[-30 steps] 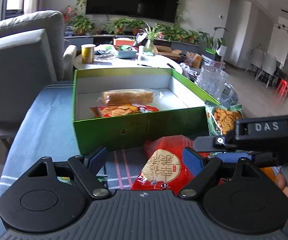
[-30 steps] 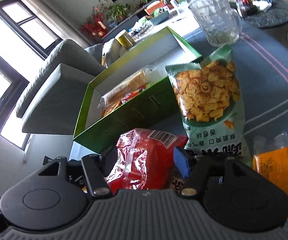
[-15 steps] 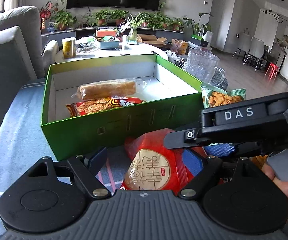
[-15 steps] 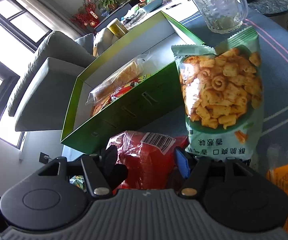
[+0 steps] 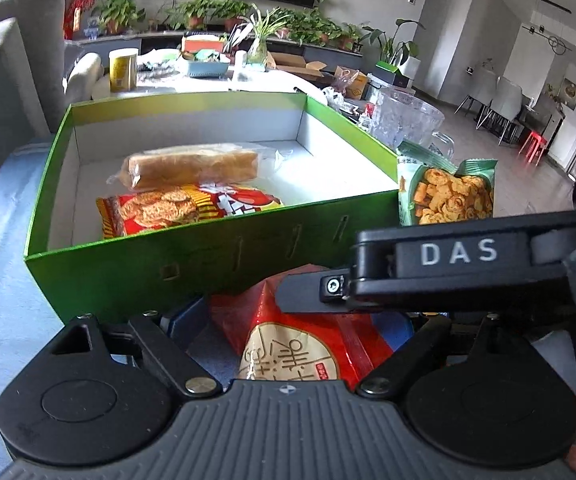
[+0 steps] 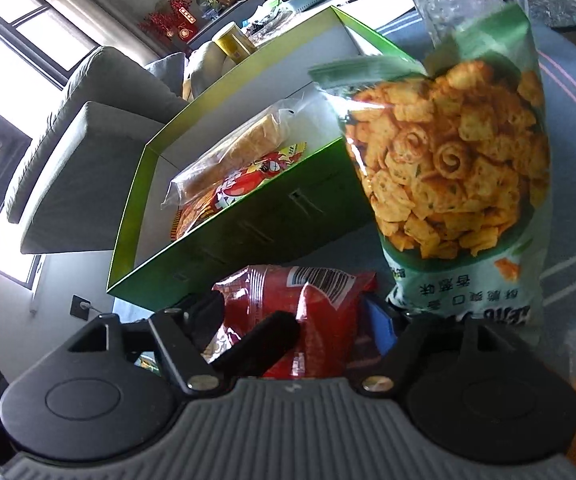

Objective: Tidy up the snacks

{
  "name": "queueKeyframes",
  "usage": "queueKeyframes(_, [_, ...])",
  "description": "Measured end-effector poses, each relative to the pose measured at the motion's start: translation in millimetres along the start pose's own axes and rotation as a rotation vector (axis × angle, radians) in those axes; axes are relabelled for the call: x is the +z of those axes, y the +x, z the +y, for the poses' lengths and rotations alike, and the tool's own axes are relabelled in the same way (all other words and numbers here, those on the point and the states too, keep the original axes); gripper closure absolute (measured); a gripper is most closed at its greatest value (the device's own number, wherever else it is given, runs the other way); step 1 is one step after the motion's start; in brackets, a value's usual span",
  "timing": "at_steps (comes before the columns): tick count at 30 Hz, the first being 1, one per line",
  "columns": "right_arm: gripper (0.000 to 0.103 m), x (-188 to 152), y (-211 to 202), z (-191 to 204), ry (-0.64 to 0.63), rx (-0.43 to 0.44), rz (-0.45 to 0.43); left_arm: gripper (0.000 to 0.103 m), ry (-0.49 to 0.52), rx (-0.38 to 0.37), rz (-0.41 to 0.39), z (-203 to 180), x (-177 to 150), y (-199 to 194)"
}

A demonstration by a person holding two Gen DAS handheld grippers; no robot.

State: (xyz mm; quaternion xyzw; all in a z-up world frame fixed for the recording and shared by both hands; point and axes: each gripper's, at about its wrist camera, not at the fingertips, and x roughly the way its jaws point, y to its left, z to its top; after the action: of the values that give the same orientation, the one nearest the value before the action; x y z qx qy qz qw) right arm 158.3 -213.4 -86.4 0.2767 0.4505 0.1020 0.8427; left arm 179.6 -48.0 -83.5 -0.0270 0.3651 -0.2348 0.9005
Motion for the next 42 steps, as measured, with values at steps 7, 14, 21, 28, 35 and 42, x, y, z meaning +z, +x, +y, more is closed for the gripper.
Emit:
queueKeyframes(7, [0.031, 1.6, 1.7, -0.1, -0.016, 0.011, -0.011, 0.020, -0.040, -0.050, 0.024, 5.6, 0.5, 3.7])
queueKeyframes(14, [0.040, -1.9, -4.4, 4.3, -0.029, 0.038, -0.032, 0.032, -0.019, -0.091, -0.016, -7.8, -2.1, -15.5])
queueKeyframes(21, [0.042, -9.2, -26.4, 12.5, -0.064, 0.059, -0.076, 0.031, 0.005, -0.094, -0.055, -15.2, -3.4, -36.1])
queueKeyframes(28, [0.043, -9.3, -36.2, 1.1, -0.039, 0.034, -0.084, 0.029, 0.028, -0.007, -0.013, -5.6, -12.7, -41.9])
queueKeyframes(35, [0.043, -4.9, -41.0, -12.5, 0.001, 0.030, -0.076, 0.026, -0.069, 0.013, -0.014, 19.2, -6.8, -38.5])
queueKeyframes(42, [0.043, -4.5, -16.9, -8.2, -0.002, 0.036, -0.002, 0.024, -0.076, -0.055, 0.031, 15.8, -6.5, -15.9])
